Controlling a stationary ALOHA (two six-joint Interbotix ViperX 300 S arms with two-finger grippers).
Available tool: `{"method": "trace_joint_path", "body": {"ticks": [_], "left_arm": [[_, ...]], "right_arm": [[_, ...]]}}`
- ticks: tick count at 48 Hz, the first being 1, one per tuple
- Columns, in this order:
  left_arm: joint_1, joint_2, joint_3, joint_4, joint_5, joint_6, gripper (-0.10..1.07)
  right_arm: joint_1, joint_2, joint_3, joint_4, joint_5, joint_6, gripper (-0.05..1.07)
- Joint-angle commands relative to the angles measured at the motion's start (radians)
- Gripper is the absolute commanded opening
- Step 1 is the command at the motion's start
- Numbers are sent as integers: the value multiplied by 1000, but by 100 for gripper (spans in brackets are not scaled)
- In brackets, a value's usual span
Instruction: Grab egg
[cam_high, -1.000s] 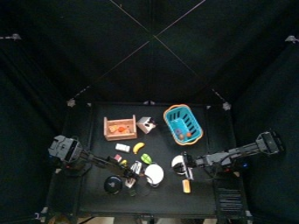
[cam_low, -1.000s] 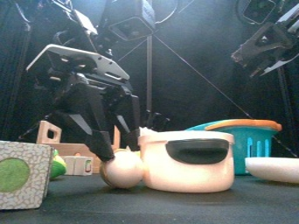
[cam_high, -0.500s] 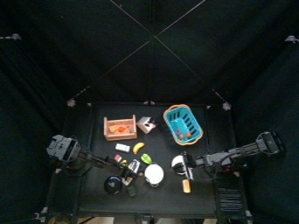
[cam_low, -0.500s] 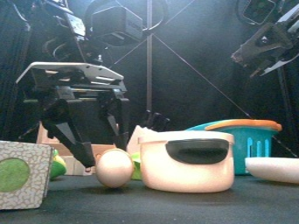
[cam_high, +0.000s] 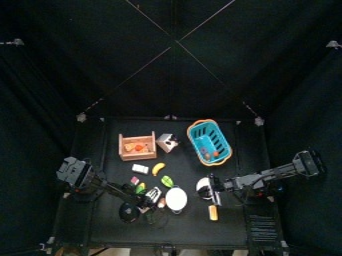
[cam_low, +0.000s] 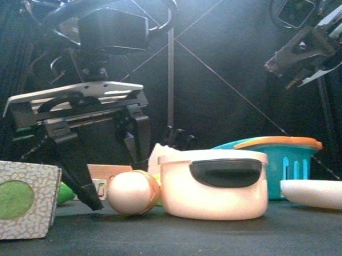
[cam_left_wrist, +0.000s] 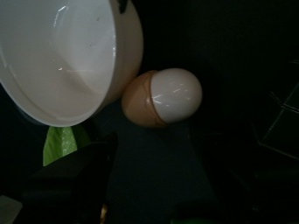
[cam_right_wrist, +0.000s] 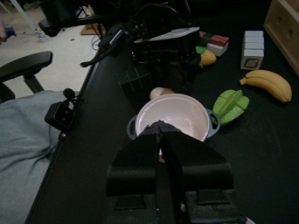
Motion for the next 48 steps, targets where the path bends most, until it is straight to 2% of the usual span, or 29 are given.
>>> {"method": "trace_joint_path", "body": {"ticks": [1, 8, 22, 29, 33, 40, 48], "left_arm": [[0, -14, -21, -18, 18, -11, 97], [3, -32, -44, -192, 34, -32, 97], [9, -48, -94, -626, 75, -54, 97], [44, -29, -121, -770, 91, -81, 97], [60, -20, -132, -772, 89, -86, 97], [95, -17, -123, -704, 106, -97, 97], [129, -21, -127, -736, 133, -199, 97]], "right_arm": [[-3, -3, -14, 5, -3, 2, 0], [-3, -2, -12, 8, -3, 2, 0], [-3, -2, -17, 8, -5, 2, 0], [-3, -2, -17, 5, -3, 2, 0], [-3, -2, -15, 3, -3, 2, 0], [-3, -2, -11, 8, -3, 2, 0], [-3, -2, -8, 9, -5, 2, 0]]}}
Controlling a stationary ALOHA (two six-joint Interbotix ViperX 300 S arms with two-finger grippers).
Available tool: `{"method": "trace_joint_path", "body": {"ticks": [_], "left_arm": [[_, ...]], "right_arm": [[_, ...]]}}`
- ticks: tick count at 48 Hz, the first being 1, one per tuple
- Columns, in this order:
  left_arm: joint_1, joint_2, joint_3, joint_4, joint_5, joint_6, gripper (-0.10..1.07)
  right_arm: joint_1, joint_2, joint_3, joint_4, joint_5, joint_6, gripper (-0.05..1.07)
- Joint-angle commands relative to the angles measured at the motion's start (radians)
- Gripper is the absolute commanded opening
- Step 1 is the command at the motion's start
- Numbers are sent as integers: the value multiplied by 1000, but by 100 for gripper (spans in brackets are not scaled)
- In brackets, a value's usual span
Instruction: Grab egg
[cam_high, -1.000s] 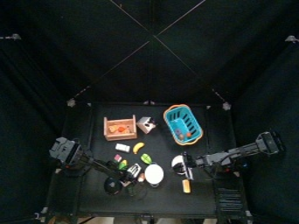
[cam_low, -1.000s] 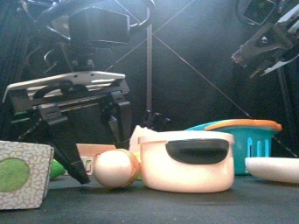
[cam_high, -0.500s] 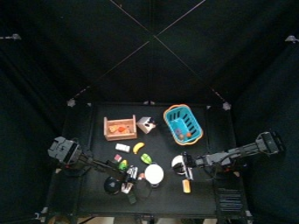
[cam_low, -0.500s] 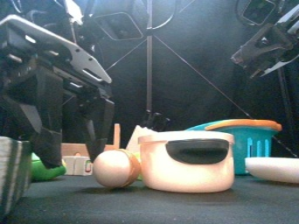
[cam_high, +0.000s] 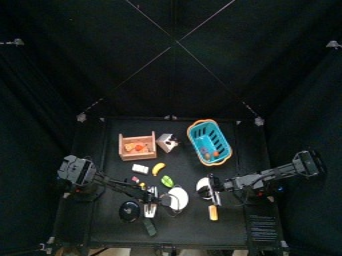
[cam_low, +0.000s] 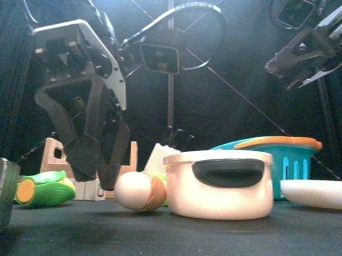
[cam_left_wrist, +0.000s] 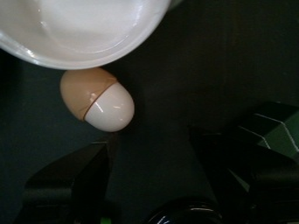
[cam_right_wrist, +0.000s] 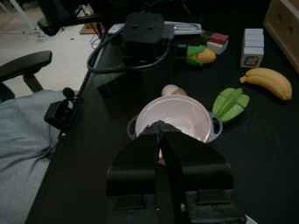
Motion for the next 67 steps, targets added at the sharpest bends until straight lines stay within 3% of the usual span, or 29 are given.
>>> {"method": "trace_joint_path", "body": {"ticks": [1, 19, 29, 34, 67], "left_arm": [[15, -18, -21, -9, 11, -60, 97], [21, -8, -29, 84, 12, -275, 97], [21, 2, -29, 253, 12, -285, 97], [21, 9, -29, 291, 12, -290, 97], [21, 46, -38, 290, -41, -290, 96]], "right_arm": [[-2, -5, -9, 5, -3, 2, 0], [-2, -5, -9, 5, -5, 2, 0], [-2, 2, -11, 5, -3, 2, 0], [-2, 6, -9, 5, -3, 2, 0], [-2, 18, -11, 5, -3, 2, 0]]}}
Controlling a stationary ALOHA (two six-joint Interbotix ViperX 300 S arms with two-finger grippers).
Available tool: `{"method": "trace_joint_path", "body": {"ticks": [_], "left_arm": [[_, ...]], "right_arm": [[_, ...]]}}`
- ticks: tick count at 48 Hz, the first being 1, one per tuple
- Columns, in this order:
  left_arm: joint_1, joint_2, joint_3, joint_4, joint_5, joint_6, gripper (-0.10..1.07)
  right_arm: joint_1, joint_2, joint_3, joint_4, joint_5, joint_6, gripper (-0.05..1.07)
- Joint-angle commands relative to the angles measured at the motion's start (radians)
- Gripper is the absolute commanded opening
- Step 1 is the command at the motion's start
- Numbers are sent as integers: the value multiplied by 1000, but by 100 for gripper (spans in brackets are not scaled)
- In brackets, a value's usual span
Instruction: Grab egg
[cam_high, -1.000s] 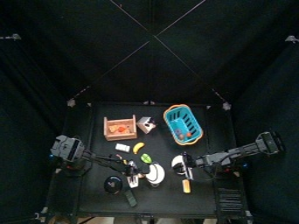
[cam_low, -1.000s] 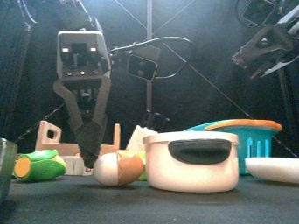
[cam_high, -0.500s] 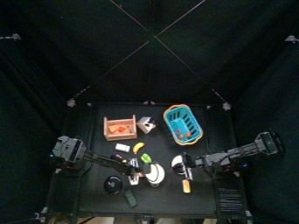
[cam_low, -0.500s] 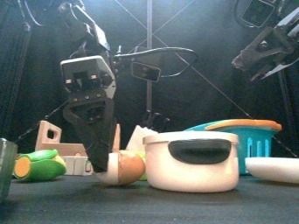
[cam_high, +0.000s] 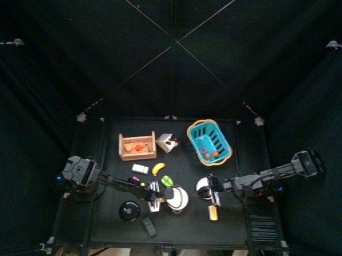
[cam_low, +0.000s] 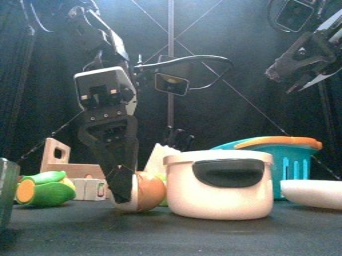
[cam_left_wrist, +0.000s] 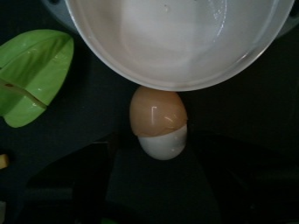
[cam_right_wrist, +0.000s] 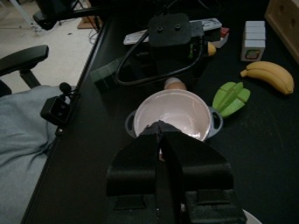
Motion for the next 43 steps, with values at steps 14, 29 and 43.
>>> {"method": "trace_joint_path", "body": {"ticks": [14, 29, 43], "left_arm": [[2, -2, -21, 2, -49, -3, 96], [2, 2, -8, 2, -51, -3, 93], [2, -3, -6, 2, -44, -2, 70]], "right_arm": [[-2, -5, -9, 2, -3, 2, 0], [-2, -5, -9, 2, -3, 2, 0], [-2, -5, -9, 2, -3, 2, 0]]}}
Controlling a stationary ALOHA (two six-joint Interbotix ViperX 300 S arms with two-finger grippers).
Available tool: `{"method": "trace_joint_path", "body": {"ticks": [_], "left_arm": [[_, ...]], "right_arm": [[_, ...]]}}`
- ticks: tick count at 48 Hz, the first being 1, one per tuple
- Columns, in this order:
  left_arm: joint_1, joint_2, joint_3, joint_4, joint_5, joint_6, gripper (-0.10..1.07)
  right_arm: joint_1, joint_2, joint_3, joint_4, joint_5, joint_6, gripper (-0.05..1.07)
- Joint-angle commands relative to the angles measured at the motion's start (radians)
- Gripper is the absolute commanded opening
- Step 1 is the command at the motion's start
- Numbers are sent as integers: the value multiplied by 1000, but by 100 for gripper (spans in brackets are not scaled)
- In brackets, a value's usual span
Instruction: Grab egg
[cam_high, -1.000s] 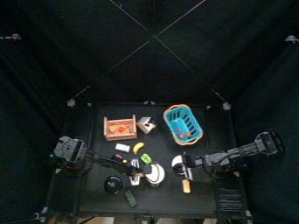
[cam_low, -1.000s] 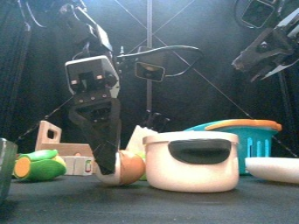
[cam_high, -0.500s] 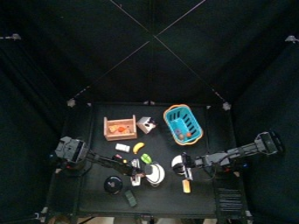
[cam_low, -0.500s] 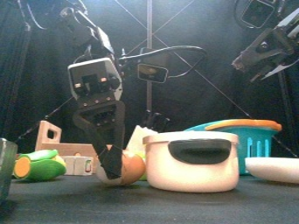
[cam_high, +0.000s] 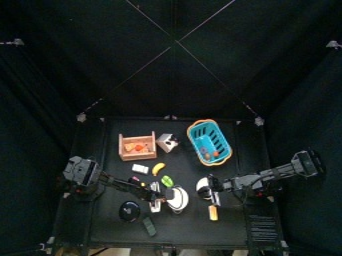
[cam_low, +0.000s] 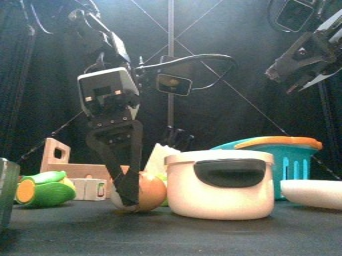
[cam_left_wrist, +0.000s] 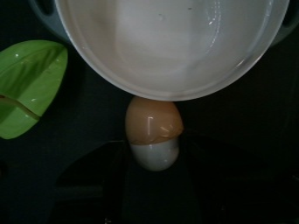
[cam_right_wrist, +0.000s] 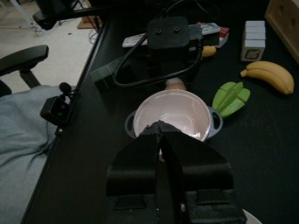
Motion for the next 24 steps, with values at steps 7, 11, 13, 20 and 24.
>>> {"method": "trace_joint_path", "body": {"ticks": [7, 11, 13, 20, 24], "left_arm": [[2, -35, -5, 3, 2, 2, 67], [2, -54, 0, 5, 8, 3, 67], [2, -66, 5, 5, 12, 5, 67], [2, -118, 32, 17, 23, 5, 67], [2, -146, 48, 35, 15, 2, 67]], "right_arm": [[-2, -5, -12, 2, -3, 2, 0], [-2, -5, -17, 2, -3, 2, 0], [-2, -5, -20, 2, -3, 2, 0], [-2, -5, -31, 8, -3, 3, 0], [-2, -5, -43, 34, -3, 5, 0]]}}
